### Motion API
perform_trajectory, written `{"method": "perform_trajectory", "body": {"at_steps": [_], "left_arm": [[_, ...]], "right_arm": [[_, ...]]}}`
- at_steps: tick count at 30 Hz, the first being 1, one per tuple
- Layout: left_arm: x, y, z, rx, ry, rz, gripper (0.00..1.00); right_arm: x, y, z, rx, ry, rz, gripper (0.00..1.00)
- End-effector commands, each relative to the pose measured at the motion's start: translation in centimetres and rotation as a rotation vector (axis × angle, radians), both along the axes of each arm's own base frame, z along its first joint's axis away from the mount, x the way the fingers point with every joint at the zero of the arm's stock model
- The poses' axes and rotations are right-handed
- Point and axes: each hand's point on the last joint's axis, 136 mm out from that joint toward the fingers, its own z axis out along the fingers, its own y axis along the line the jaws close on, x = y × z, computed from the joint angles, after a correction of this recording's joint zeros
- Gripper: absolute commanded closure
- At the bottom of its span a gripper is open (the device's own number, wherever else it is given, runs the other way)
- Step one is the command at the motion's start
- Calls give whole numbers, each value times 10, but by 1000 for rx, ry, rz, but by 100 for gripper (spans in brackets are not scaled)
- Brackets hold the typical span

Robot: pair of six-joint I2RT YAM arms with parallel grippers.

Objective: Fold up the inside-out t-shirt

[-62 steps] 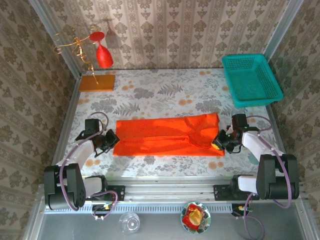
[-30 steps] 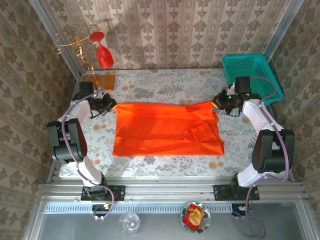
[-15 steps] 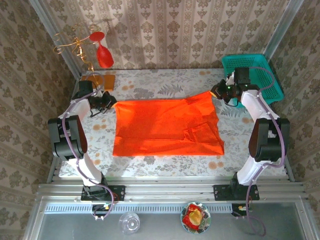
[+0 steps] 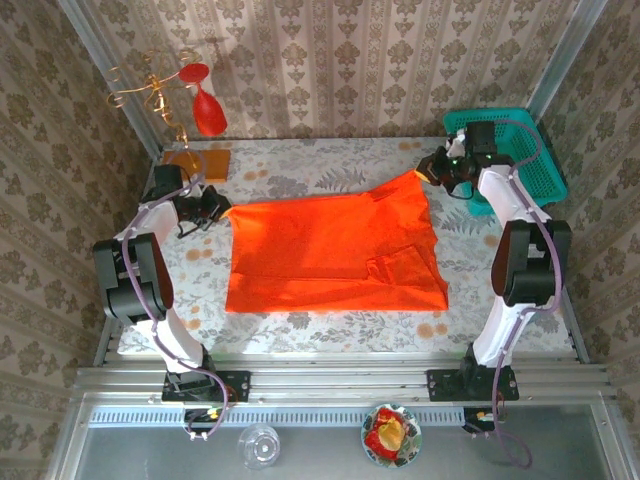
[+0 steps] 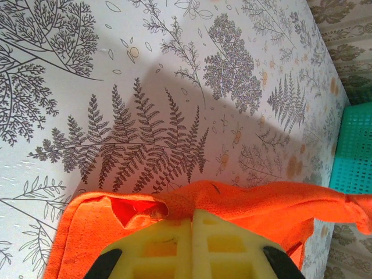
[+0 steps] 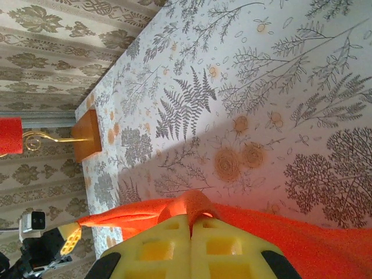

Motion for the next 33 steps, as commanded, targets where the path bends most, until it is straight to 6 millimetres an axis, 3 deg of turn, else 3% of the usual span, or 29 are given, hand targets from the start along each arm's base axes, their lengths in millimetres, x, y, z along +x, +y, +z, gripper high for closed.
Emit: {"method": "perform_trajectory", "body": {"at_steps": [1,7,18,33], "left_arm": [[1,1,15,-19,-34,0,99],[-14,-1,11,-10,-10,-9,99],[-78,4,-19,21,76,3,99],[-131,9,-63,88,184,11,99]], "right_arm": [[-9,4,4,10,20,43,100],[-55,6,-21,4,111,37,100],[-147,8,-50,-24,234,29,100],[-206,9,-77,-44,325,23,100]]}}
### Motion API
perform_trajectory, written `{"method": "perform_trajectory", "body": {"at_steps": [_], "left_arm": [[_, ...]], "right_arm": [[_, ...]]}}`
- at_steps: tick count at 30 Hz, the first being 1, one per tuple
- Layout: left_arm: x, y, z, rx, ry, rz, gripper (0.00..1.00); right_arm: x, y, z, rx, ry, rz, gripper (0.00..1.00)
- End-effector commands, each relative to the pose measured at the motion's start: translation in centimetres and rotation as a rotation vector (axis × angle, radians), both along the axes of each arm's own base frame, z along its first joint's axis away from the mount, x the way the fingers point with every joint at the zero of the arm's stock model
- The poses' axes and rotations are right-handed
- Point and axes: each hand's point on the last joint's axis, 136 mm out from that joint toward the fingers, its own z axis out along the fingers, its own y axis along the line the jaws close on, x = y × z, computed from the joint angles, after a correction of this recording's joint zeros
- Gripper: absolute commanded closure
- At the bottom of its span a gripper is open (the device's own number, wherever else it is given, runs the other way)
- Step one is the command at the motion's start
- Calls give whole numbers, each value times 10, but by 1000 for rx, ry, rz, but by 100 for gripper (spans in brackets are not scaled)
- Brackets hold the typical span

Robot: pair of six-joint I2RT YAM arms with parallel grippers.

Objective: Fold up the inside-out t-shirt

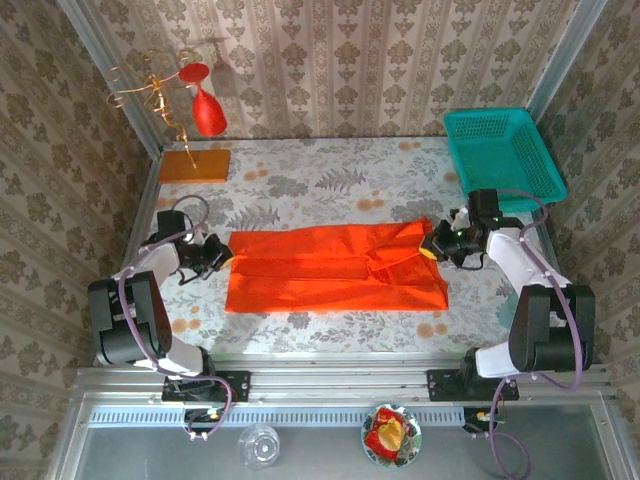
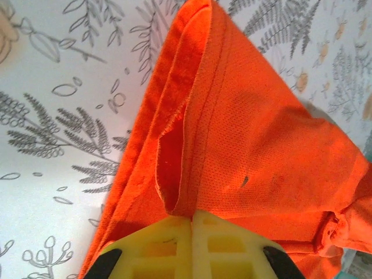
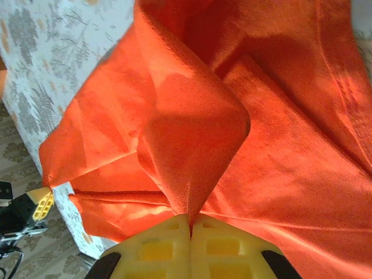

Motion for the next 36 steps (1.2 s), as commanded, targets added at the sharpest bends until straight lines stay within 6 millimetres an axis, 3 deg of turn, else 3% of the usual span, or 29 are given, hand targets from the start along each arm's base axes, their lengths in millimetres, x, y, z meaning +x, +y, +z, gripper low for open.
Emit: {"method": "perform_trajectory", "body": {"at_steps": [1,13,26,36], "left_arm": [[-11,6,-5,35,12,-5,99],[-21,13,8,96,11,10,99],[-38,16,-27,110,121,15,95],[-36,20,-31,131,113,37,88]], "right_arm": [[-17,-2,1,-24,10,8,100],[-35,1,21,-19,-16,14,100],[-58,-7,-45,-70,123,10,100],[-63,-10,-51,-93,140,14,100]]}}
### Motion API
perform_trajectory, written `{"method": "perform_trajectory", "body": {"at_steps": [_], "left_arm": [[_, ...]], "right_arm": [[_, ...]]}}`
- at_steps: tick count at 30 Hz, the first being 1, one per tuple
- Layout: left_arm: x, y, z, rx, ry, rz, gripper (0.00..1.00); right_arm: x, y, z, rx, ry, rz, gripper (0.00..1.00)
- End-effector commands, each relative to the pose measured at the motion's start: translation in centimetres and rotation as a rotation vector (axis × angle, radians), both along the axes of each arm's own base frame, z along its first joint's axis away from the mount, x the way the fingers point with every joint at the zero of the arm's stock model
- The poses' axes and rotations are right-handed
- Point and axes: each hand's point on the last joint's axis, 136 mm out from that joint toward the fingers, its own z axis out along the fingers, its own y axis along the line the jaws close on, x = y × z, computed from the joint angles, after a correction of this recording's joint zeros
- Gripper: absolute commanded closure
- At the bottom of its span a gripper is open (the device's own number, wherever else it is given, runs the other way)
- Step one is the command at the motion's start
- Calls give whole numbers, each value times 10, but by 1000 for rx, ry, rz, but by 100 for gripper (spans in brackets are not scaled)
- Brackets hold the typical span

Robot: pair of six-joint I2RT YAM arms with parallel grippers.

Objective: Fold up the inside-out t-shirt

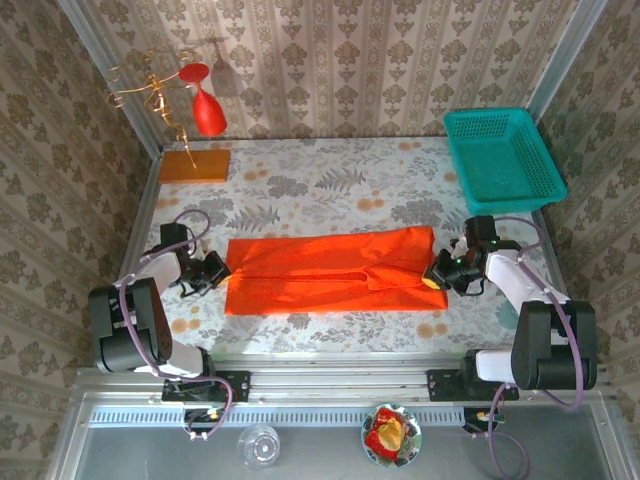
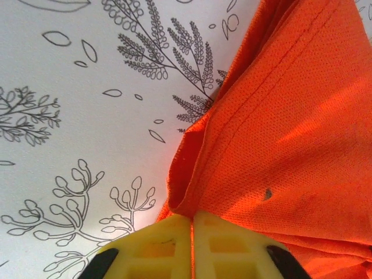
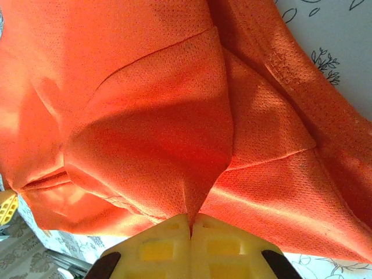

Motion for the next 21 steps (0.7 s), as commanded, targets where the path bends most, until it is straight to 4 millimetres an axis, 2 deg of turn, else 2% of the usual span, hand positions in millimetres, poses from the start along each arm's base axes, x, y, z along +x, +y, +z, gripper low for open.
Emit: {"method": "perform_trajectory", "body": {"at_steps": [1,3,7,10,13,17,21], "left_arm": [[1,6,-2,26,1,12,86],[1,7,1,36,-4,14,82],[-1,17,20,100,-50,39,72],[-3,19,37,129,-87,39,70],[-6,14,48,143,-98,10,69],[-8,-7,54,134,-99,-59,71],[-10,-40,56,110,-112,-130,73]], "right_arm": [[-7,-5,-8,-37,15,14,100],[-9,-7,-9,-48,23,10,98],[-15,-21,-7,-143,40,-3,76],[-17,-35,3,-276,34,12,68],[-15,-35,17,-343,7,38,63],[-4,-14,32,-343,-56,100,65],[4,32,38,-326,-116,245,66]]}}
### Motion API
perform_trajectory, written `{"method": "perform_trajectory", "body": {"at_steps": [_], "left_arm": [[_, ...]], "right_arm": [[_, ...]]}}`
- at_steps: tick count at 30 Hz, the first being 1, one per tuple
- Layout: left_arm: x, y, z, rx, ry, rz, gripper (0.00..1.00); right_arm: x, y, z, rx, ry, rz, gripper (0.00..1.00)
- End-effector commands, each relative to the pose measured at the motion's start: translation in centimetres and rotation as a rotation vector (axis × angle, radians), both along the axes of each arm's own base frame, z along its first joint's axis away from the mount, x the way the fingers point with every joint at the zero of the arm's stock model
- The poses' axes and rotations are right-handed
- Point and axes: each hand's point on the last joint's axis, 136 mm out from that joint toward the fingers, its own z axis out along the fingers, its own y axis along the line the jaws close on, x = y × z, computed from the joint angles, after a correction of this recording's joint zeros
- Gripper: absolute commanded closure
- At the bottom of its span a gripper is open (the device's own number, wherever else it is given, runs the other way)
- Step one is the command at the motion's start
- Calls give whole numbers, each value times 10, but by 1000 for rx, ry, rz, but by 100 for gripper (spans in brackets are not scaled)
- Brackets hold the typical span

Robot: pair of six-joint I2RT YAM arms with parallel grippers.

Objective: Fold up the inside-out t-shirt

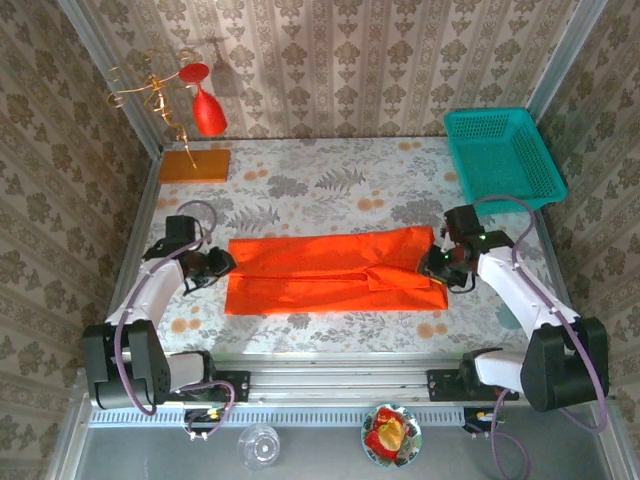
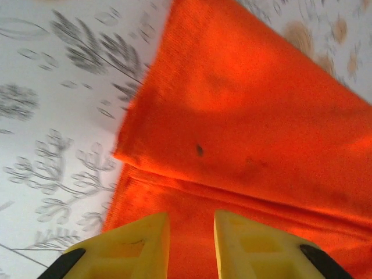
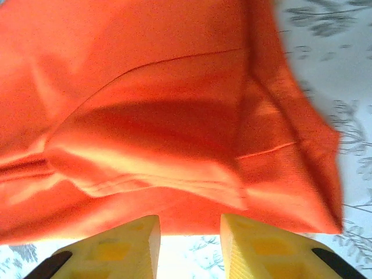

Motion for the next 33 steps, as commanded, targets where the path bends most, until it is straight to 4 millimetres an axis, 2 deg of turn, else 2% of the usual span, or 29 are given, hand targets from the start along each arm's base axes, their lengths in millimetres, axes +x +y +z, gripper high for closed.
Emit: {"method": "perform_trajectory", "body": {"at_steps": [1,4,6,7,12,15,20,23,27,30,33], "left_arm": [[-2,-22,7,-15,5,-34,73],[-3,-43,0,-39,9,-64,73],[-5,-54,-7,-46,22,-83,73],[-6,-59,-10,-47,30,-92,73],[-10,-68,-22,-44,53,-110,73],[-11,-67,-23,-37,54,-109,73],[-14,-65,-24,-29,58,-111,73],[-15,-64,-25,-27,61,-111,73],[-15,-64,-26,-26,62,-111,73],[-15,-64,-28,-22,65,-112,73],[-15,-64,-27,-22,64,-114,73]], "right_arm": [[4,29,3,-17,-15,96,66],[4,68,-2,-9,-35,215,66],[4,86,-6,-30,-44,272,65],[3,93,-16,-62,-24,300,64],[6,108,-40,-202,13,365,59],[9,111,-51,-278,32,387,56],[15,110,-67,-340,66,389,57],[17,111,-71,-345,71,386,63],[18,112,-69,-350,65,380,79],[17,112,-61,-352,61,374,92],[12,110,-49,-363,69,382,100]]}}
